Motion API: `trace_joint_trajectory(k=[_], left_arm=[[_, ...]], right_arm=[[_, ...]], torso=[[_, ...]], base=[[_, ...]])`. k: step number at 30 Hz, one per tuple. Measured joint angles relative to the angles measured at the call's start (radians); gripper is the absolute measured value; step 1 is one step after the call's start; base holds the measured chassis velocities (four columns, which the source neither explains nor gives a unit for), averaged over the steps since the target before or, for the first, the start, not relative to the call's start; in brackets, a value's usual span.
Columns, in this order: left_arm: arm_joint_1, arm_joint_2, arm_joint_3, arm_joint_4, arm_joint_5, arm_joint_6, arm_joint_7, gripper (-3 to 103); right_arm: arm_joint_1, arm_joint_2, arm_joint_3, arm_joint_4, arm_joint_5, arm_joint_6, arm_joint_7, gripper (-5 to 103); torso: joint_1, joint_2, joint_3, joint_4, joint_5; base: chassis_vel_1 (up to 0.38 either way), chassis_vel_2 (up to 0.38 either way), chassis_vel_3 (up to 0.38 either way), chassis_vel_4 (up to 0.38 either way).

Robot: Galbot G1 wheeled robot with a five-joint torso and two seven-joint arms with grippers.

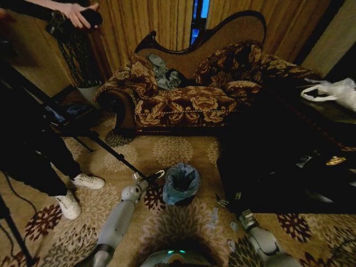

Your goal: Place a garbage bag over the trash bin.

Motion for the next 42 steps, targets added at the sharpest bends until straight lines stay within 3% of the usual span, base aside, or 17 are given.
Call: trace_joint_trajectory(k=[9,13,16,17,20,22,26,29,34,42], left_arm=[[0.001,-0.007,0.026,0.012,0.026,0.001,0.006,88],[0.005,-0.012,0.025,0.001,0.033,-0.001,0.006,82],[0.007,-0.016,0.023,0.0,0.042,-0.014,0.004,68],[0.007,-0.016,0.023,0.0,0.042,-0.014,0.004,68],[0.012,-0.017,0.021,-0.003,0.05,-0.031,0.002,52],[0.013,-0.017,0.02,-0.004,0.052,-0.033,0.002,52],[0.014,-0.014,0.02,0.006,0.055,-0.049,0.01,30],[0.013,-0.014,0.02,0.017,0.056,-0.056,0.017,24],[0.007,-0.014,0.02,0.03,0.056,-0.068,0.025,3],[0.002,-0.009,0.018,0.05,0.059,-0.077,0.028,0]], right_arm=[[-0.001,-0.006,0.005,0.001,0.0,-0.001,-0.001,100],[0.002,-0.005,0.003,-0.004,0.0,0.0,-0.002,100],[0.007,-0.004,-0.009,-0.01,0.0,0.0,-0.002,100],[0.007,-0.004,-0.009,-0.01,0.0,0.0,-0.002,100],[0.014,-0.004,-0.021,-0.014,-0.001,-0.001,-0.002,100],[0.015,-0.005,-0.023,-0.015,-0.001,-0.001,-0.002,100],[0.017,-0.003,-0.035,-0.018,-0.005,-0.002,-0.001,100],[0.015,-0.001,-0.039,-0.021,-0.01,-0.002,-0.001,100],[0.014,-0.002,-0.041,-0.027,-0.019,0.001,-0.002,100],[0.014,-0.002,-0.036,-0.032,-0.02,0.002,-0.001,100]], torso=[[0.0,0.0,0.0,0.0001,-0.0001],[0.0,0.0,0.0,0.0001,-0.0001],[0.0,0.0,0.0,0.0001,0.0001],[0.0,0.0,0.0,0.0001,0.0001],[0.0,0.0,0.0,0.0001,0.0],[0.0,0.0,0.0,0.0001,0.0],[0.0,0.0,0.0,0.0,-0.0001],[0.0,0.0,0.0,-0.0001,-0.0002],[0.0,0.0,0.0,-0.0001,-0.0001],[0.0,0.0,0.0,0.0,-0.0001]], base=[[0.0,0.0,0.0,0.0],[0.0,0.0,0.0,0.0],[0.0,0.0,0.0,0.0],[0.0,0.0,0.0,0.0],[0.0,0.0,0.0,0.0],[0.0,0.0,0.0,0.0],[0.0,0.0,0.0,0.0],[0.0,0.0,0.0,0.0],[0.0,0.0,0.0,0.0],[0.0,0.0,0.0,0.0]])
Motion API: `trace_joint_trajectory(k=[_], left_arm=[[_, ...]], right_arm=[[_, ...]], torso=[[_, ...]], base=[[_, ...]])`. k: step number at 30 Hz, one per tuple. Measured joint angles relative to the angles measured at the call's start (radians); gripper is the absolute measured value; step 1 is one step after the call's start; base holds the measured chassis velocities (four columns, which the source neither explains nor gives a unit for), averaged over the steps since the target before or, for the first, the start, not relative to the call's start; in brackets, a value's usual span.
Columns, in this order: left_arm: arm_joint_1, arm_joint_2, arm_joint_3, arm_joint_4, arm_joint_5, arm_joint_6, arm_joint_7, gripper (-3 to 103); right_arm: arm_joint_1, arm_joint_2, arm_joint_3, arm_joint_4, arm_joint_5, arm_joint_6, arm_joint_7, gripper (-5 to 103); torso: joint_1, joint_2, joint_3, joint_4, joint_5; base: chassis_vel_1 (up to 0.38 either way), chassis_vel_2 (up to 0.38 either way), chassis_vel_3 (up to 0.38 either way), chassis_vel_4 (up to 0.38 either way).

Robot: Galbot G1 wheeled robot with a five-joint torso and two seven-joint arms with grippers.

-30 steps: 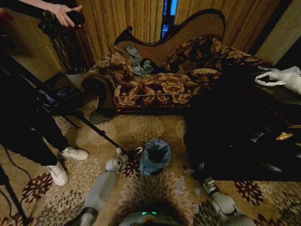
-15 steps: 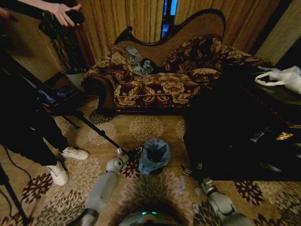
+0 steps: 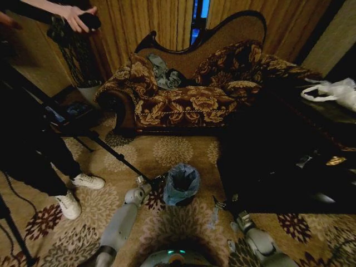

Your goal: Place a garbage bag over the trash bin.

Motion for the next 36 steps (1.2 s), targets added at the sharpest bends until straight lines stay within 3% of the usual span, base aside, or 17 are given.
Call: trace_joint_trajectory(k=[8,15,25,29,36], left_arm=[[-0.019,0.003,-0.004,0.056,0.008,-0.027,0.001,0],[-0.07,-0.004,-0.001,0.198,0.027,-0.078,0.012,0],[-0.091,-0.013,0.002,0.26,0.048,-0.105,0.014,0],[-0.033,-0.009,-0.014,0.16,0.049,-0.085,-0.01,-3],[0.108,0.006,-0.078,-0.05,0.088,-0.044,-0.048,17]], right_arm=[[-0.003,0.004,0.008,0.0,0.0,0.001,0.001,100],[-0.015,0.007,0.017,0.016,-0.001,0.003,0.003,100],[-0.037,0.009,0.029,0.045,-0.003,0.003,0.006,100],[-0.054,0.013,0.048,0.069,-0.001,0.002,0.009,100],[-0.087,0.025,0.08,0.11,0.009,0.003,0.009,100]], torso=[[0.0,0.0,0.0,0.0001,0.0001],[0.0,0.0,0.0,0.0,0.0002],[0.0,0.0,0.0,0.0,0.0001],[0.0,0.0,0.0,0.0,-0.0002],[0.0,0.0,0.0,0.0001,-0.0003]], base=[[0.0,0.0,0.0,0.0],[0.0,0.0,0.0,0.0],[0.0,0.0,0.0,0.0],[0.0,0.0,0.0,0.0],[0.0,0.0,0.0,0.0]])
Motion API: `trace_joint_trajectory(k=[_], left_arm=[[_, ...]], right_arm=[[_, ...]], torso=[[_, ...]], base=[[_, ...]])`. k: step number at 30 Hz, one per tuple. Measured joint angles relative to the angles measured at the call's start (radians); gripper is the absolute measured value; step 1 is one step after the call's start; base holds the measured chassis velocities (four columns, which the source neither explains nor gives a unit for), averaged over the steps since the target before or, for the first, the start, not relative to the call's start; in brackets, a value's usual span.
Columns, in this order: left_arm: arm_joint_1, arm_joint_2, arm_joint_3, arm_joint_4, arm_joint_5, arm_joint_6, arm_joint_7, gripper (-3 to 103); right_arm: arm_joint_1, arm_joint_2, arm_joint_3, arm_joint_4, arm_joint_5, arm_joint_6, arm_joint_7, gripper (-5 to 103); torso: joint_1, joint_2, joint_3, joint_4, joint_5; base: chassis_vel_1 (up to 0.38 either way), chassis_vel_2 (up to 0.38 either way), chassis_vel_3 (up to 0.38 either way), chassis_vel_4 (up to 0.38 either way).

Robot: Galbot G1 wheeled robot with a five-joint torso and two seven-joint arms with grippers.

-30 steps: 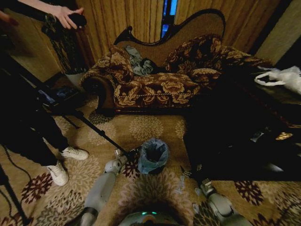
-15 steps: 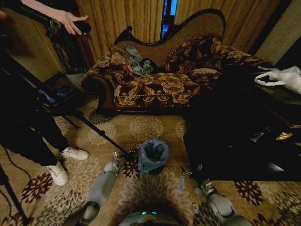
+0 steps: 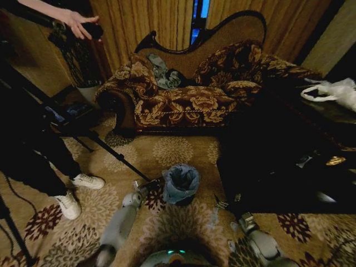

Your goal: Place a garbage bag over the trash bin.

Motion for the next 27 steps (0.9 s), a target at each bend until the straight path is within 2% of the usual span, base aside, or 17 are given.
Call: trace_joint_trajectory(k=[2,3,4,5,9,10,12,13,14,16,17,18,19,21,22,24,27], left_arm=[[0.062,0.003,-0.05,-0.068,0.035,0.005,-0.001,28],[0.084,0.006,-0.068,-0.089,0.046,0.006,0.0,28],[0.115,0.012,-0.09,-0.117,0.054,0.006,0.0,33],[0.115,0.012,-0.09,-0.117,0.054,0.006,0.0,33],[0.211,0.02,-0.147,-0.262,0.027,0.02,-0.013,55],[0.211,0.02,-0.147,-0.262,0.027,0.02,-0.013,55],[0.264,0.02,-0.148,-0.366,0.053,-0.018,-0.05,66],[0.294,0.019,-0.143,-0.424,0.088,-0.061,-0.081,66],[0.294,0.019,-0.143,-0.424,0.088,-0.061,-0.081,66],[0.346,0.018,-0.126,-0.535,0.192,-0.161,-0.182,76],[0.379,0.016,-0.118,-0.608,0.259,-0.206,-0.231,82],[0.407,0.012,-0.114,-0.676,0.314,-0.225,-0.273,87],[0.407,0.012,-0.114,-0.676,0.314,-0.225,-0.273,87],[0.473,0.012,-0.103,-0.811,0.401,-0.228,-0.348,97],[0.495,0.014,-0.103,-0.848,0.426,-0.215,-0.363,99],[0.522,0.016,-0.107,-0.892,0.451,-0.202,-0.375,99],[0.605,0.026,-0.137,-1.022,0.515,-0.15,-0.42,100]], right_arm=[[-0.019,0.009,0.012,0.021,0.006,0.0,-0.001,100],[-0.028,0.015,0.017,0.03,0.009,0.001,-0.002,100],[-0.037,0.024,0.023,0.042,0.014,0.001,-0.002,100],[-0.037,0.024,0.023,0.042,0.014,0.001,-0.002,100],[-0.057,0.071,0.037,0.091,0.066,-0.015,0.009,100],[-0.057,0.071,0.037,0.091,0.066,-0.015,0.009,100],[-0.072,0.11,0.051,0.126,0.111,-0.029,0.03,100],[-0.082,0.139,0.066,0.152,0.132,-0.036,0.055,100],[-0.082,0.139,0.066,0.152,0.132,-0.036,0.055,100],[-0.103,0.195,0.1,0.192,0.141,-0.037,0.083,100],[-0.129,0.245,0.134,0.229,0.143,-0.037,0.084,100],[-0.161,0.291,0.167,0.265,0.144,-0.041,0.072,100],[-0.161,0.291,0.167,0.265,0.144,-0.041,0.072,100],[-0.244,0.369,0.222,0.339,0.138,-0.034,0.026,100],[-0.271,0.39,0.237,0.363,0.135,-0.029,0.013,100],[-0.306,0.416,0.251,0.393,0.131,-0.018,-0.003,100],[-0.383,0.456,0.273,0.46,0.113,0.038,-0.047,100]], torso=[[0.0,0.0,0.0,-0.0001,0.0003],[0.0,0.0,0.0,0.0,0.0002],[0.0,0.0,0.0,-0.0001,0.0002],[0.0,0.0,0.0,-0.0001,0.0002],[0.0,0.0,0.0,0.0001,0.0003],[0.0,0.0,0.0,0.0001,0.0003],[0.0,0.0,0.0,-0.0001,0.0003],[0.0,0.0,0.0,-0.0001,0.0003],[0.0,0.0,0.0,-0.0001,0.0003],[0.0,0.0,0.0,0.0,0.0003],[0.0,0.0,0.0,0.0002,0.0005],[0.0,0.0,0.0,0.0,0.0003],[0.0,0.0,0.0,0.0,0.0003],[0.0,0.0,0.0,-0.0003,0.0002],[0.0,0.0,0.0,-0.0004,0.0002],[0.0,0.0,0.0,-0.0004,0.0001],[0.0,0.0,0.0,-0.0002,0.0]], base=[[0.0,0.0,0.0,0.0],[0.0,0.0,0.0,0.0],[0.0,0.0,0.0,0.0],[0.0,0.0,0.0,0.0],[0.0,0.0,0.0,0.0],[0.0,0.0,0.0,0.0],[0.0,0.0,0.0,0.0],[0.0,0.0,0.0,0.0],[0.0,0.0,0.0,0.0],[0.0,0.0,0.0,0.0],[0.0,0.0,0.0,0.0],[0.0,0.0,0.0,0.0],[0.0,0.0,0.0,0.0],[0.0,0.0,0.0,0.0],[0.0,0.0,0.0,0.0],[0.0,0.0,0.0,0.0],[0.0,0.0,0.0,0.0]])
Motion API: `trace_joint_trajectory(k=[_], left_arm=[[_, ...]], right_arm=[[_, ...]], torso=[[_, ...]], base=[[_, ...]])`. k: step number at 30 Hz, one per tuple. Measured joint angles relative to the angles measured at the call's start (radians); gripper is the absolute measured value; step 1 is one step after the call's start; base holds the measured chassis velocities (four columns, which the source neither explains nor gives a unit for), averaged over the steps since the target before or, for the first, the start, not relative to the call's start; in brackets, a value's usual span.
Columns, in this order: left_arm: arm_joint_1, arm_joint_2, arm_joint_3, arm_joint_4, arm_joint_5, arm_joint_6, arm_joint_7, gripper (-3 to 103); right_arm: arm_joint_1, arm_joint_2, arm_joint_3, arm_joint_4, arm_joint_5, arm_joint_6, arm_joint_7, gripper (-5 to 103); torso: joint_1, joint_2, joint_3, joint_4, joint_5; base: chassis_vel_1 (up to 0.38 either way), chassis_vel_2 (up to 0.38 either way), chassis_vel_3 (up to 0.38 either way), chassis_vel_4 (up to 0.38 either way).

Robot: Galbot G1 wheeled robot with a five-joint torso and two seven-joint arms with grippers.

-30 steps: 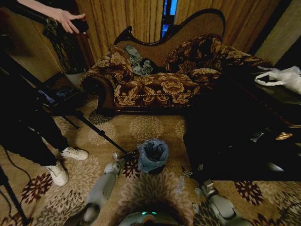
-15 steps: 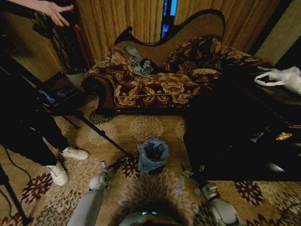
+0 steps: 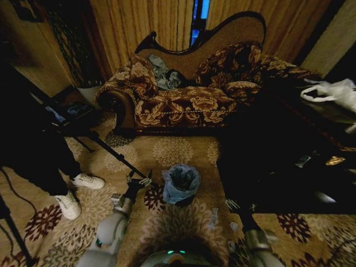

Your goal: Place a garbage bag over the trash bin.

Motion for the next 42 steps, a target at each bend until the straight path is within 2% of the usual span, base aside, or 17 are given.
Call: trace_joint_trajectory(k=[4,8,12,22,31,34,42], left_arm=[[0.055,0.006,-0.016,-0.089,0.002,0.024,-0.013,100],[0.086,0.003,-0.016,-0.126,-0.002,0.012,-0.018,100],[0.095,-0.003,-0.016,-0.132,-0.01,-0.001,-0.016,100],[0.084,0.0,-0.01,-0.118,-0.047,0.011,0.014,100],[0.082,0.007,-0.008,-0.161,-0.056,0.057,0.014,100],[0.09,0.007,-0.008,-0.194,-0.059,0.081,0.013,100],[0.105,0.004,-0.005,-0.235,-0.061,0.109,0.002,100]], right_arm=[[-0.027,0.003,0.023,0.028,0.005,0.031,-0.031,100],[-0.031,0.009,0.04,0.051,0.019,0.044,-0.044,100],[-0.034,0.005,0.049,0.069,0.021,0.051,-0.043,100],[-0.051,-0.02,0.063,0.077,0.031,0.05,-0.044,100],[-0.047,-0.036,0.078,0.091,0.08,0.024,-0.057,100],[-0.05,-0.034,0.082,0.123,0.12,-0.008,-0.063,100],[-0.048,-0.024,0.081,0.161,0.117,-0.033,-0.063,100]], torso=[[0.0,0.0,0.0,0.0002,0.0004],[0.0,0.0,0.0,0.0001,0.0004],[0.0,0.0,0.0,0.0002,0.0003],[0.0,0.0,0.0,0.0001,0.0003],[0.0,0.0,0.0,0.0002,0.0004],[0.0,0.0,0.0,0.0001,0.0004],[0.0,0.0,0.0,0.0001,0.0004]], base=[[0.0,0.0,0.0,0.0],[0.0,0.0,0.0,0.0],[0.0,0.0,0.0,0.0],[0.0,0.0,0.0,0.0],[0.0,0.0,0.0,0.0],[0.0,0.0,0.0,0.0],[0.0,0.0,0.0,0.0]])
